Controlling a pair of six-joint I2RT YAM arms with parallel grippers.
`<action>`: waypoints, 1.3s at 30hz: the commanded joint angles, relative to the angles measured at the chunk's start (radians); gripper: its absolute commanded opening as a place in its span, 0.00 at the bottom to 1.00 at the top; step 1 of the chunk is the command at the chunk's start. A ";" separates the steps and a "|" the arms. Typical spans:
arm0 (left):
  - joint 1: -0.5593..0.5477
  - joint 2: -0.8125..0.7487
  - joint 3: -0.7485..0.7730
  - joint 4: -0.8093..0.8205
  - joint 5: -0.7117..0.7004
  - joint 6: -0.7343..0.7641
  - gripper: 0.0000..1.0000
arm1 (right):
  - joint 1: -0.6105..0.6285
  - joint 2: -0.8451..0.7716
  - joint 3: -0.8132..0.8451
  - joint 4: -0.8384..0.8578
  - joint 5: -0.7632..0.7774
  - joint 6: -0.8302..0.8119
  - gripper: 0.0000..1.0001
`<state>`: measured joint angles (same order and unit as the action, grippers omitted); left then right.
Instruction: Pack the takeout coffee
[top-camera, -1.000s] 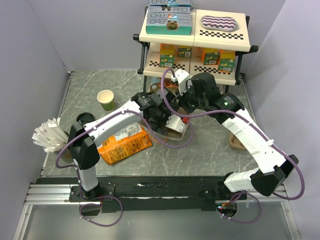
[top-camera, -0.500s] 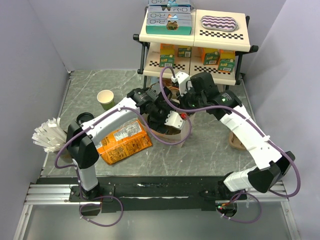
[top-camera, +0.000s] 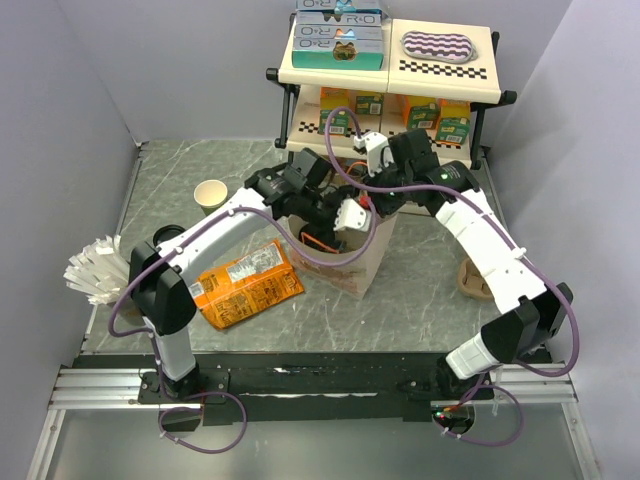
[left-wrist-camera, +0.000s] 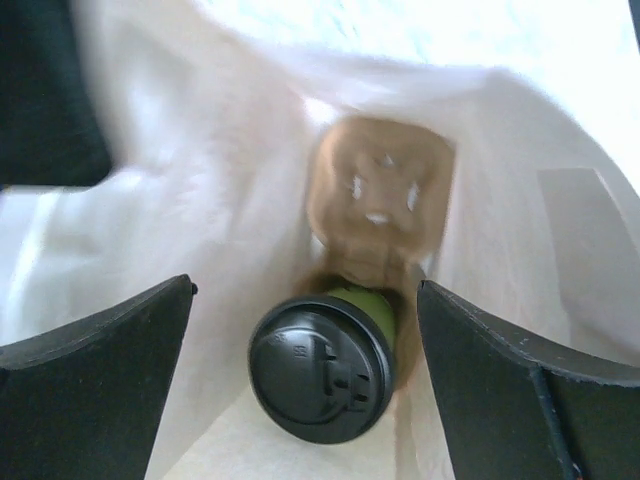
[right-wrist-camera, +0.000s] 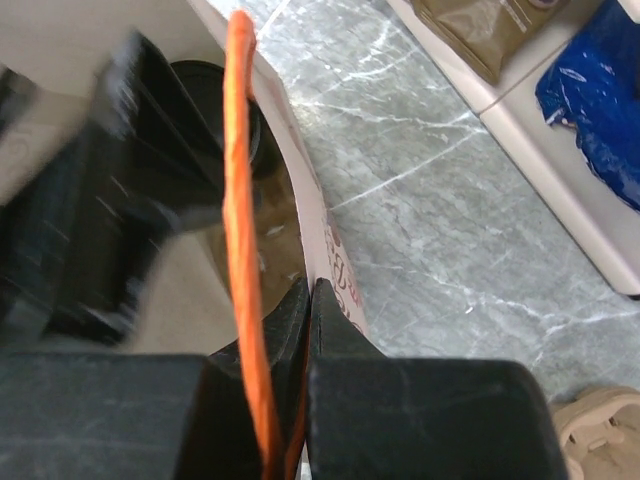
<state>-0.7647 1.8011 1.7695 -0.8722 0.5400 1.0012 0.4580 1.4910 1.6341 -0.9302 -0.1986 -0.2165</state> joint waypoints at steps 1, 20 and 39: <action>0.024 -0.085 0.001 0.142 0.141 -0.145 0.99 | -0.027 0.029 0.056 -0.079 -0.013 0.008 0.00; 0.194 -0.243 -0.098 0.684 0.101 -1.103 0.99 | -0.074 0.054 0.072 -0.085 -0.024 -0.034 0.00; 0.409 -0.525 0.049 0.011 -0.265 -0.629 0.99 | -0.078 -0.066 0.213 -0.125 0.008 -0.081 0.81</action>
<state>-0.3599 1.4204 1.8877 -0.6224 0.4335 0.2070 0.3855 1.5200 1.8034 -1.0359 -0.2302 -0.2859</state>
